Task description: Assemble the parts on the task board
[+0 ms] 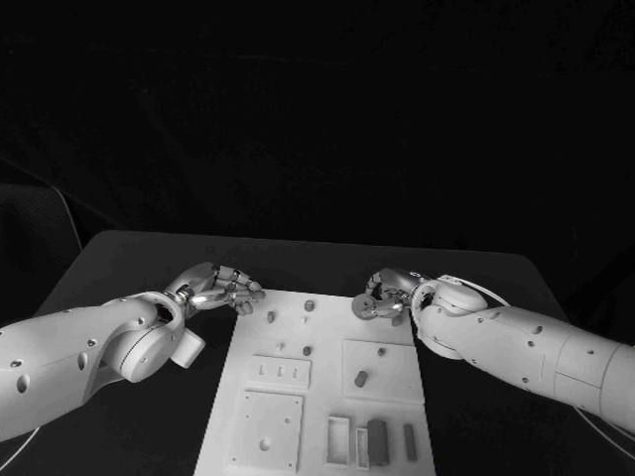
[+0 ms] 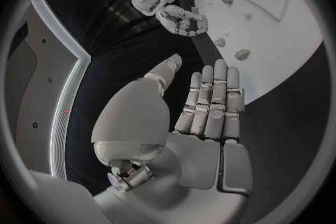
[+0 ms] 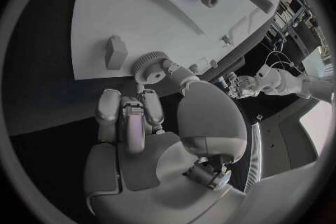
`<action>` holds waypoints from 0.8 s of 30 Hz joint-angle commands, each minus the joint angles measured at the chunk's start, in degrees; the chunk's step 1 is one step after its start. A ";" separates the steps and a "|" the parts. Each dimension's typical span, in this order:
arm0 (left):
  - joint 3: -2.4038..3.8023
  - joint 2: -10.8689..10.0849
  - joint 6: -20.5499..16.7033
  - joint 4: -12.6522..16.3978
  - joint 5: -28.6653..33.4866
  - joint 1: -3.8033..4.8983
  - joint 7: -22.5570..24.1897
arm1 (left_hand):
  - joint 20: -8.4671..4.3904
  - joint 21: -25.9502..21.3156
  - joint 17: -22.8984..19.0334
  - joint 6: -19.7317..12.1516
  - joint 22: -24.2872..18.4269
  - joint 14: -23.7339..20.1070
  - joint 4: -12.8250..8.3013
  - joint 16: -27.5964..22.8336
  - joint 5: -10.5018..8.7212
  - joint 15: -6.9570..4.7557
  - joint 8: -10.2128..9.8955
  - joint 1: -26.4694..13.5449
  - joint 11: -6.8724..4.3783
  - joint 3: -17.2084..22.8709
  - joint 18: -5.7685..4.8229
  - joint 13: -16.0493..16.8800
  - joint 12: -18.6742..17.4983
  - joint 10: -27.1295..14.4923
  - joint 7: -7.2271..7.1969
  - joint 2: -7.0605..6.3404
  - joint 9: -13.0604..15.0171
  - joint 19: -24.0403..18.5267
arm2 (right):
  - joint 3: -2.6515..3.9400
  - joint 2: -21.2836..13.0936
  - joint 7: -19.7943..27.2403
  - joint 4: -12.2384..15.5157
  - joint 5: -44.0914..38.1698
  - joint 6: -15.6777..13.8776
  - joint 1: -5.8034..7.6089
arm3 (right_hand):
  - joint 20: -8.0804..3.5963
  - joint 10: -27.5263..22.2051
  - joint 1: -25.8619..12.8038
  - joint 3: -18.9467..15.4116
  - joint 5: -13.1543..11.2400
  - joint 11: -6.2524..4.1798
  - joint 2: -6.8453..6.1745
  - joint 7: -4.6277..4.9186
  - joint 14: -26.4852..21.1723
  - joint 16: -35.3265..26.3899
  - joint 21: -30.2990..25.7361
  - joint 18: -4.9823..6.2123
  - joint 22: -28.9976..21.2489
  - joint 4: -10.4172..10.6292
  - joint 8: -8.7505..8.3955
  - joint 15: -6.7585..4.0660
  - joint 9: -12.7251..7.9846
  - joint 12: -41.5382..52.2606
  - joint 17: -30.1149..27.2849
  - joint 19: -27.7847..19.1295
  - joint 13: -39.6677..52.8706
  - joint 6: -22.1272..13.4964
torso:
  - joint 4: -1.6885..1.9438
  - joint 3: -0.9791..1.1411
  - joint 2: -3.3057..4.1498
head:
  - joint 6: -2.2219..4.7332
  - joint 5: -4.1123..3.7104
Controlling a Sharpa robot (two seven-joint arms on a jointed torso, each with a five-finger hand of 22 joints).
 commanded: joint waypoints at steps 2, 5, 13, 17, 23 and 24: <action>0.05 0.10 -0.12 0.11 0.04 0.05 0.36 | 0.02 -0.31 0.07 -0.01 -0.08 0.35 0.16 -0.26 0.27 -0.17 -0.31 -0.10 0.11 -0.19 0.76 0.00 -0.31 0.04 0.26 0.30 -0.09 0.31 | -0.12 0.05 -0.08 0.18 -3.25 -1.77 -0.16 | -0.28 0.41 0.99 -0.04 -0.12 -0.02 0.46 1.90 12.99 8.04 7.49 0.77 0.08 -0.37 0.57 0.02 0.73 0.29 18.60 0.01 0.08 3.62 | 0.04 0.01 -0.02 | 0.16 0.10; 0.05 0.11 -0.15 0.08 0.04 0.05 0.37 | 0.02 -0.31 0.07 0.00 -0.08 0.36 0.16 -0.26 0.27 -0.17 -0.31 -0.09 0.11 -0.19 0.76 0.00 -0.32 0.04 0.27 0.30 -0.09 0.31 | -0.12 -0.01 0.38 0.66 -3.67 -2.42 -0.16 | -0.28 0.52 1.02 -0.06 -0.17 -0.02 0.42 1.90 12.90 8.00 7.49 0.77 0.09 -0.41 0.59 0.02 0.74 0.37 18.48 0.01 0.20 3.68 | 0.04 0.03 -0.01 | 0.18 0.07; 0.05 0.04 -0.14 0.12 0.04 0.05 0.39 | 0.02 -0.31 0.08 0.01 -0.08 0.36 0.17 -0.27 0.28 -0.17 -0.31 -0.09 0.11 -0.19 0.76 0.00 -0.32 0.05 0.27 0.31 -0.09 0.32 | -0.12 -0.39 1.01 2.19 -4.20 -3.48 -0.16 | -0.28 0.47 1.00 -0.16 -0.29 -0.03 0.23 1.91 12.60 7.86 7.51 0.77 0.13 -0.47 0.64 0.02 0.78 0.32 18.06 0.01 0.10 3.87 | 0.01 0.03 0.01 | 0.28 0.04; 0.05 -0.08 -0.27 0.19 0.04 0.05 0.37 | 0.01 -0.31 0.09 0.02 -0.08 0.37 0.17 -0.27 0.28 -0.17 -0.31 -0.10 0.11 -0.20 0.77 0.00 -0.33 0.06 0.28 0.32 -0.09 0.33 | -0.12 -1.09 0.30 3.96 -3.96 -4.74 -0.14 | -0.27 0.43 0.86 -0.29 -0.37 -0.03 0.07 1.94 12.31 7.73 7.52 0.77 0.15 -0.42 0.68 0.02 0.80 0.27 17.67 0.02 0.01 4.03 | -0.01 0.03 0.02 | 0.24 0.10; 0.05 -0.11 -0.45 0.24 0.04 0.05 0.66 | 0.01 -0.31 0.09 0.03 -0.08 0.38 0.19 -0.27 0.28 -0.17 -0.31 -0.11 0.11 -0.20 0.77 0.00 -0.33 0.07 0.29 0.33 -0.09 0.33 | -0.12 -2.37 -0.50 7.29 -4.89 -6.24 0.12 | -0.26 0.31 0.65 -0.42 -0.42 -0.04 -0.05 1.98 11.93 7.54 7.52 0.77 0.18 -0.31 0.70 0.02 0.82 0.14 17.14 0.05 -0.20 4.18 | -0.03 0.03 -0.03 | 0.49 0.14; 0.05 -0.12 -0.43 0.30 0.04 0.05 0.69 | 0.01 -0.31 0.09 0.03 -0.08 0.38 0.19 -0.27 0.28 -0.17 -0.31 -0.11 0.11 -0.20 0.77 0.00 -0.33 0.08 0.29 0.33 -0.09 0.34 | -0.12 -2.57 -0.57 7.92 -5.00 -6.24 0.17 | -0.26 0.29 0.64 -0.43 -0.42 -0.04 -0.05 1.99 11.94 7.54 7.52 0.77 0.18 -0.30 0.70 0.02 0.82 0.12 17.15 0.05 -0.22 4.19 | 0.00 0.02 -0.05 | 0.64 0.09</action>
